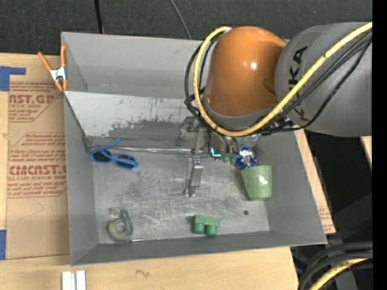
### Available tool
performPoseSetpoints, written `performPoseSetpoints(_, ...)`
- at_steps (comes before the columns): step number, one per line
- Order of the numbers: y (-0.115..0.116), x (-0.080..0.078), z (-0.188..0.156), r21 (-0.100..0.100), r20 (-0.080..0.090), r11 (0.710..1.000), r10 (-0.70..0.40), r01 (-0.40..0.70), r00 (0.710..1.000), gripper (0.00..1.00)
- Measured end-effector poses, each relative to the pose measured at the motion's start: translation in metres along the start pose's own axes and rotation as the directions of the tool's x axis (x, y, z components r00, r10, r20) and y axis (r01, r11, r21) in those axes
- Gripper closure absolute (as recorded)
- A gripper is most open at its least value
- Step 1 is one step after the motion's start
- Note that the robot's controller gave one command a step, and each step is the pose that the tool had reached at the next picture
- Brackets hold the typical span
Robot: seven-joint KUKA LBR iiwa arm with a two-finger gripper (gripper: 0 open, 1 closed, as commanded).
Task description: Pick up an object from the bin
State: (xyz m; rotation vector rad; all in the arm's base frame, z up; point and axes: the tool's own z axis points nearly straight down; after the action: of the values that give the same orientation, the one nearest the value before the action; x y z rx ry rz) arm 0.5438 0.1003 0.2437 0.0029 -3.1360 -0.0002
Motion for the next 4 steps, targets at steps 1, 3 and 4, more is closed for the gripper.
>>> performPoseSetpoints(1, -0.056, 0.043, 0.077, 0.002, 0.0, 0.975, -0.223, 0.223, 0.975, 0.0)
performPoseSetpoints(3, -0.083, 0.055, 0.17, 0.021, 0.026, 0.685, -0.728, 0.728, 0.685, 0.0)
performPoseSetpoints(4, -0.082, 0.06, 0.172, 0.008, 0.014, 0.689, -0.725, 0.725, 0.689, 1.0)
